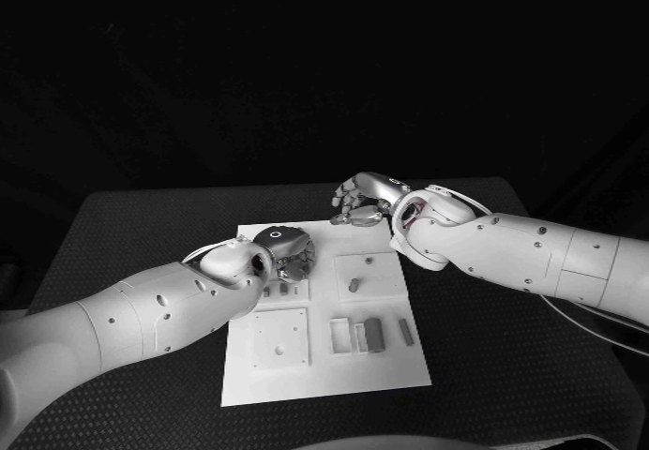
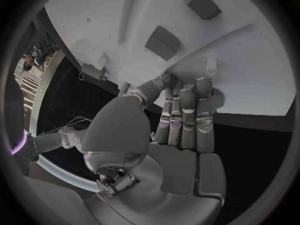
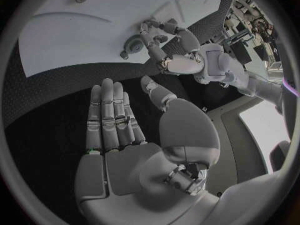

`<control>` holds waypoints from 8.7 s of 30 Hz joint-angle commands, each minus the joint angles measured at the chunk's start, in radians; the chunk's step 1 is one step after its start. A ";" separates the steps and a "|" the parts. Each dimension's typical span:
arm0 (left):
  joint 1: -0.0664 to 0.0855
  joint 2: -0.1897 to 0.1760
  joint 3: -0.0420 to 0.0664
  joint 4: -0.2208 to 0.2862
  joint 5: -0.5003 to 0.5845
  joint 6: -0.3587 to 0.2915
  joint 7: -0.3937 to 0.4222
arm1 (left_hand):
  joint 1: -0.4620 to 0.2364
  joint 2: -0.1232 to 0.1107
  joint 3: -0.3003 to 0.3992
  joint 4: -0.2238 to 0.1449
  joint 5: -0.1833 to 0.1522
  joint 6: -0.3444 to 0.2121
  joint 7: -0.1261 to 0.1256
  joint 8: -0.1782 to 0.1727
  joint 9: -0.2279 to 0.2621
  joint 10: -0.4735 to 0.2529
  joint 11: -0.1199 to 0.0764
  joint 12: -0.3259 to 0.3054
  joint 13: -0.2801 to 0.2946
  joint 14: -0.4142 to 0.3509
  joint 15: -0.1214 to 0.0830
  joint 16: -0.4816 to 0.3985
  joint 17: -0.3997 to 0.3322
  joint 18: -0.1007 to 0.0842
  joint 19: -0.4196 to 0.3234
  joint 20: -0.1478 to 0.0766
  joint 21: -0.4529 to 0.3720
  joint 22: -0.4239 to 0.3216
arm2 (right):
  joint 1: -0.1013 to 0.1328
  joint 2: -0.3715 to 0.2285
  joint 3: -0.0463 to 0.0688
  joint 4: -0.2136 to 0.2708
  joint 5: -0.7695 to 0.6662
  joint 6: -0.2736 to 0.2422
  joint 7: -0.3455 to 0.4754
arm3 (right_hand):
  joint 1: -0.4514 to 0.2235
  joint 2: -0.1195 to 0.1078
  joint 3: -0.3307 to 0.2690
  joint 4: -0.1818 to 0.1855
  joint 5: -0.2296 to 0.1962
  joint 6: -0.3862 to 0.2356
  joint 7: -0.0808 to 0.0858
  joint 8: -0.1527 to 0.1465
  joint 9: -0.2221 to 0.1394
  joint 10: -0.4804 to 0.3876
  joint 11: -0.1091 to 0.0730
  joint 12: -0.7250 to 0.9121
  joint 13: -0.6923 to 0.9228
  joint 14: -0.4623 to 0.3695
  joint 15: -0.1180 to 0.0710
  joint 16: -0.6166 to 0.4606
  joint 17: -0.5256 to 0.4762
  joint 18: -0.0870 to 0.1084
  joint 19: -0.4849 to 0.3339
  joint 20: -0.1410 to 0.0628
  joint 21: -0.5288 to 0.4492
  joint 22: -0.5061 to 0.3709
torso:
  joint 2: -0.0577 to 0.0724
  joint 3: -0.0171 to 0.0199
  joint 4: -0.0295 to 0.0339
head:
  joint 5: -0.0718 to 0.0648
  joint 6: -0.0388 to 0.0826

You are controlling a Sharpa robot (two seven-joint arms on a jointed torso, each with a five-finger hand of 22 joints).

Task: Assemble the parts on the task board

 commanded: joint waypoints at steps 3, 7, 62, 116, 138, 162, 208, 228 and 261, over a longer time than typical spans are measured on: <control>-0.011 -0.004 -0.008 -0.004 -0.008 0.021 -0.005 | 0.009 -0.002 0.005 -0.001 -0.016 0.011 -0.001 0.009 -0.001 0.014 0.000 0.003 0.006 0.009 -0.004 0.006 -0.002 0.075 0.003 -0.007 0.005 0.020 | 0.000 0.000 0.000 -0.006 0.065 -0.004 0.034 | -0.001 0.007 0.001 -0.011 0.001 -0.021 0.011 -0.005 -0.005 -0.031 0.026 -0.066 -0.070 -0.088 0.056 -0.102 -0.035 -0.037 -0.102 0.022 -0.064 -0.017 | 0.000 -0.0003 0.0002 | 0.001 0.001; -0.011 -0.004 -0.008 -0.003 -0.008 0.012 -0.002 | 0.017 -0.002 0.008 -0.002 -0.016 0.014 -0.002 0.012 -0.001 0.018 -0.002 0.003 0.008 0.012 -0.006 0.007 -0.003 0.075 0.006 -0.008 0.005 0.020 | 0.000 0.003 0.000 -0.011 0.085 0.004 0.045 | 0.006 0.015 -0.002 -0.011 0.002 -0.030 0.016 -0.009 -0.013 -0.051 0.047 -0.116 -0.129 -0.134 0.087 -0.161 -0.059 -0.057 -0.170 0.034 -0.102 -0.021 | 0.000 -0.0001 -0.0001 | 0.001 0.001; 0.013 -0.138 0.086 0.130 0.035 -0.023 0.028 | 0.034 -0.003 0.019 0.001 -0.015 0.031 -0.011 0.027 0.002 0.042 -0.010 -0.002 0.022 0.038 -0.015 -0.002 -0.014 0.071 0.030 -0.017 0.002 0.014 | 0.000 0.006 0.000 -0.043 0.145 0.020 0.069 | 0.023 0.014 -0.015 -0.001 0.002 -0.090 0.039 -0.028 -0.052 -0.105 0.090 -0.210 -0.304 -0.229 0.133 -0.285 -0.124 -0.071 -0.224 0.049 -0.160 -0.007 | -0.002 -0.0002 0.0024 | 0.003 0.005; 0.012 -0.169 0.035 0.106 0.026 0.052 0.014 | 0.025 -0.001 0.015 0.002 -0.016 0.029 -0.010 0.027 0.001 0.042 -0.010 -0.007 0.024 0.039 -0.015 -0.006 -0.016 0.069 0.030 -0.018 -0.002 0.014 | 0.000 0.004 0.000 -0.049 0.145 0.019 0.067 | 0.027 0.011 -0.019 0.003 0.002 -0.092 0.039 -0.023 -0.057 -0.101 0.090 -0.209 -0.326 -0.238 0.139 -0.295 -0.134 -0.075 -0.235 0.051 -0.170 -0.001 | 0.001 -0.0001 -0.0001 | 0.011 -0.003; 0.007 -0.145 0.014 0.072 0.022 0.079 0.011 | 0.019 0.000 0.011 0.002 -0.016 0.026 -0.008 0.026 0.000 0.040 -0.009 -0.011 0.024 0.038 -0.014 -0.006 -0.016 0.068 0.029 -0.018 -0.003 0.016 | 0.000 0.006 0.000 -0.049 0.145 0.019 0.069 | 0.027 0.011 -0.020 0.004 0.002 -0.093 0.039 -0.022 -0.058 -0.100 0.091 -0.209 -0.329 -0.239 0.140 -0.296 -0.135 -0.075 -0.236 0.051 -0.171 0.001 | 0.001 0.0004 -0.0011 | 0.009 -0.004; 0.006 -0.150 0.009 0.066 0.028 0.055 0.015 | 0.020 -0.022 0.007 0.000 -0.016 -0.028 0.013 0.001 -0.014 0.020 0.000 -0.031 0.026 0.028 -0.005 -0.007 -0.016 0.070 0.022 -0.012 -0.010 0.018 | 0.000 0.003 0.000 -0.049 0.145 0.018 0.067 | 0.028 0.010 -0.021 0.004 0.002 -0.093 0.041 -0.021 -0.059 -0.099 0.092 -0.208 -0.335 -0.240 0.142 -0.298 -0.137 -0.076 -0.238 0.052 -0.174 0.003 | 0.000 0.0002 -0.0002 | 0.004 -0.002; 0.015 -0.334 0.111 0.170 0.518 -0.071 0.132 | -0.087 -0.068 -0.063 0.018 -0.007 -0.125 0.051 -0.006 -0.041 -0.066 0.035 -0.034 0.048 -0.069 0.032 -0.094 -0.060 0.055 -0.077 0.028 -0.109 -0.023 | 0.000 -0.088 -0.001 -0.081 0.041 0.085 0.114 | 0.082 -0.044 -0.017 -0.011 0.002 -0.043 0.007 0.019 -0.064 -0.015 0.062 -0.152 -0.362 -0.148 0.107 -0.246 -0.117 -0.048 -0.157 0.045 -0.162 0.024 | -0.003 0.0006 0.0042 | -0.021 0.031; 0.020 -0.422 0.109 0.288 0.906 -0.059 0.151 | -0.105 -0.022 -0.079 0.034 0.000 -0.152 0.060 -0.005 -0.047 -0.082 0.042 -0.038 0.055 -0.081 0.040 -0.151 -0.085 0.043 -0.089 0.035 -0.172 -0.062 | -0.012 -0.161 -0.096 0.003 -0.410 0.187 0.046 | 0.099 -0.059 -0.006 0.006 0.002 -0.014 -0.007 0.038 -0.072 0.059 0.025 -0.108 -0.354 -0.041 0.052 -0.184 -0.060 -0.001 -0.026 0.039 -0.150 0.013 | -0.021 0.0001 -0.0044 | -0.003 0.040; 0.020 -0.406 0.108 0.265 0.944 -0.031 0.149 | -0.116 -0.009 -0.083 0.043 0.000 -0.156 0.060 -0.001 -0.047 -0.088 0.044 -0.038 0.057 -0.080 0.041 -0.159 -0.087 0.042 -0.087 0.035 -0.184 -0.068 | -0.047 -0.066 -0.098 -0.028 -0.359 0.239 0.010 | 0.106 -0.011 -0.019 -0.029 -0.004 0.051 -0.026 0.069 -0.049 -0.038 -0.037 0.108 -0.003 0.325 -0.108 0.564 0.412 0.069 0.494 -0.189 0.401 0.284 | -0.030 -0.0011 0.0008 | -0.001 0.016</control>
